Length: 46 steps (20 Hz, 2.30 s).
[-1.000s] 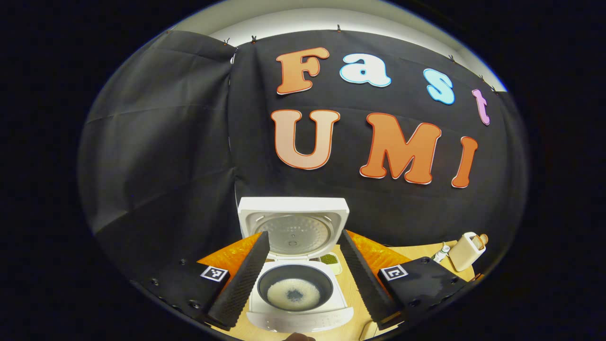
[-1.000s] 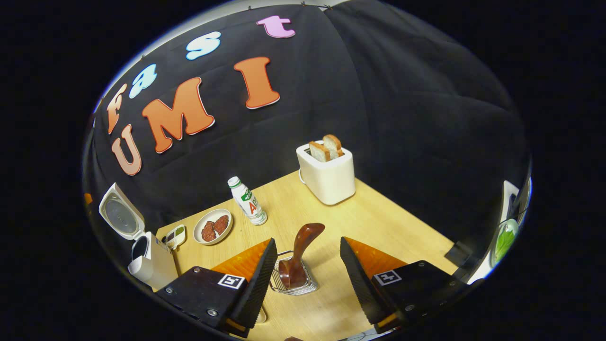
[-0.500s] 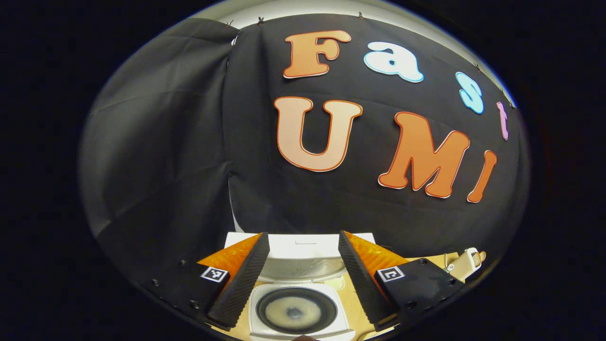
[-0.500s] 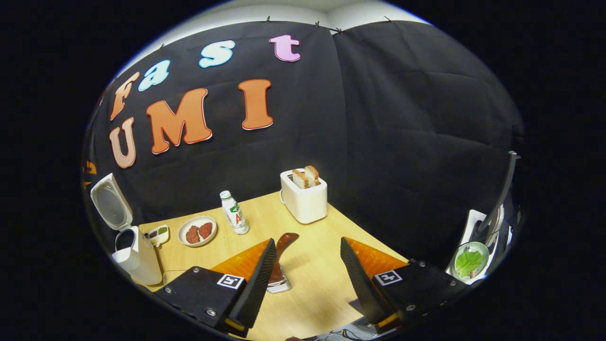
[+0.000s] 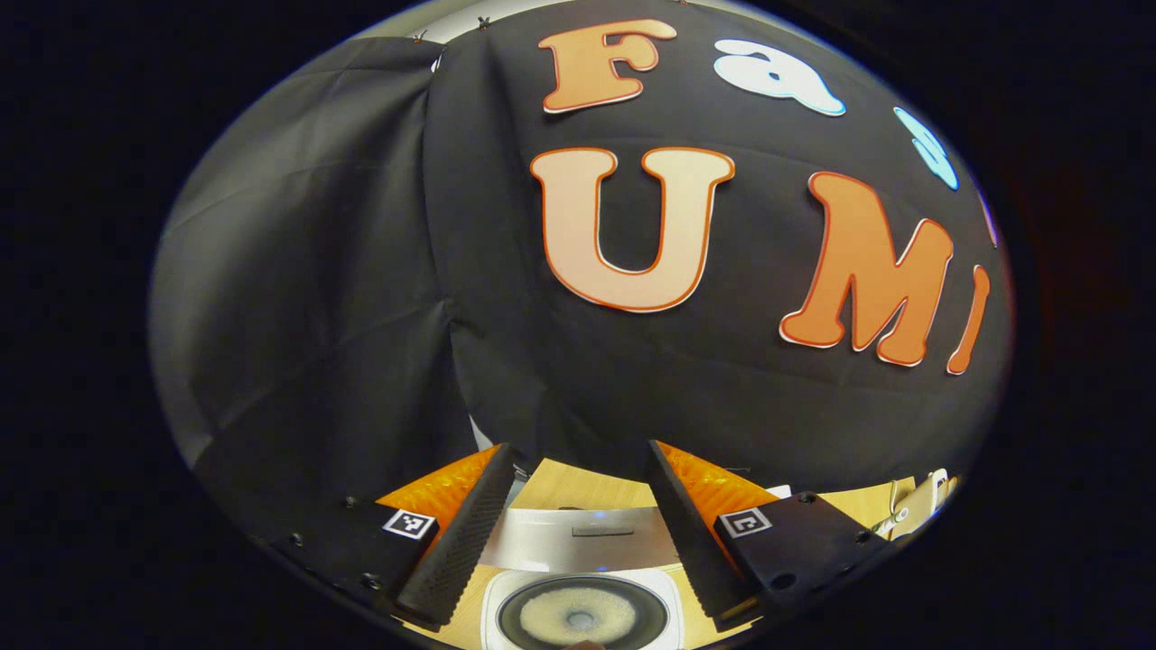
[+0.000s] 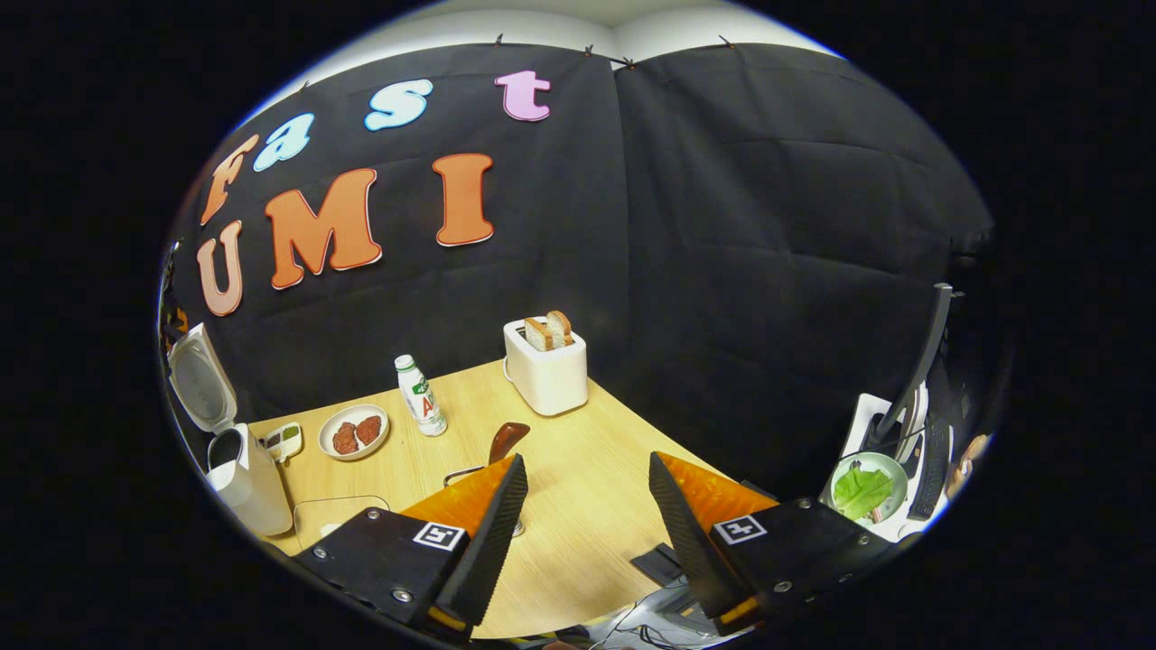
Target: Close the left gripper, press the button to open the rice cooker; take a wooden spoon from the chopstick holder with the right hand, scoop a spoonful of rice and pour it into the rice cooker, then put the wooden spoon back into the chopstick holder.
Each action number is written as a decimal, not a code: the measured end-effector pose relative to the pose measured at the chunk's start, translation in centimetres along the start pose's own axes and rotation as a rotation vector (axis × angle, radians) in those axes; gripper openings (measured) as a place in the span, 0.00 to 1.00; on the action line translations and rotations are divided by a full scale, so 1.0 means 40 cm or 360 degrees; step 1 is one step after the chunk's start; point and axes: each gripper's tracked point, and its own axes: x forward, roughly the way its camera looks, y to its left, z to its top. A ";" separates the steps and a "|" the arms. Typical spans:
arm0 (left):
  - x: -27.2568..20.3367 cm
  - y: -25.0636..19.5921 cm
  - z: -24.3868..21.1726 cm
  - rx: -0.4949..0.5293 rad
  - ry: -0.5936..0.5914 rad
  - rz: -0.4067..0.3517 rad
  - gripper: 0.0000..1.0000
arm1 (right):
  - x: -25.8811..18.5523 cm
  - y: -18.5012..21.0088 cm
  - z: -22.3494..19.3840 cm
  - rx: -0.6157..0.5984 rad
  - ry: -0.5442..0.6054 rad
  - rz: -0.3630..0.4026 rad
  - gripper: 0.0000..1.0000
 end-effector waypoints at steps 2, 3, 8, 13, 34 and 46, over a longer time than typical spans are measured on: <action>0.003 -0.015 0.005 0.0003 0.0005 0.0001 0.99 | 0.001 -0.001 -0.003 0.0035 -0.0012 0.0004 0.85; 0.008 -0.015 -0.003 0.0049 0.0037 0.0030 0.97 | 0.001 0.003 -0.010 0.0053 0.0001 0.0021 0.85; -0.008 -0.048 -0.068 0.0068 0.0234 -0.0018 0.99 | 0.010 0.013 -0.020 0.0036 -0.0009 0.0059 0.85; -0.085 -0.063 -0.177 0.0055 0.0498 -0.0071 1.00 | 0.032 0.018 -0.045 0.0079 0.0016 0.0121 0.85; -0.217 -0.075 -0.712 0.0107 0.1205 -0.0055 1.00 | 0.098 0.295 0.003 -0.0119 0.0039 0.0561 0.85; -0.244 -0.099 -0.720 0.0138 0.0670 -0.0165 1.00 | 0.042 0.520 0.048 -0.0203 -0.0085 0.0857 0.85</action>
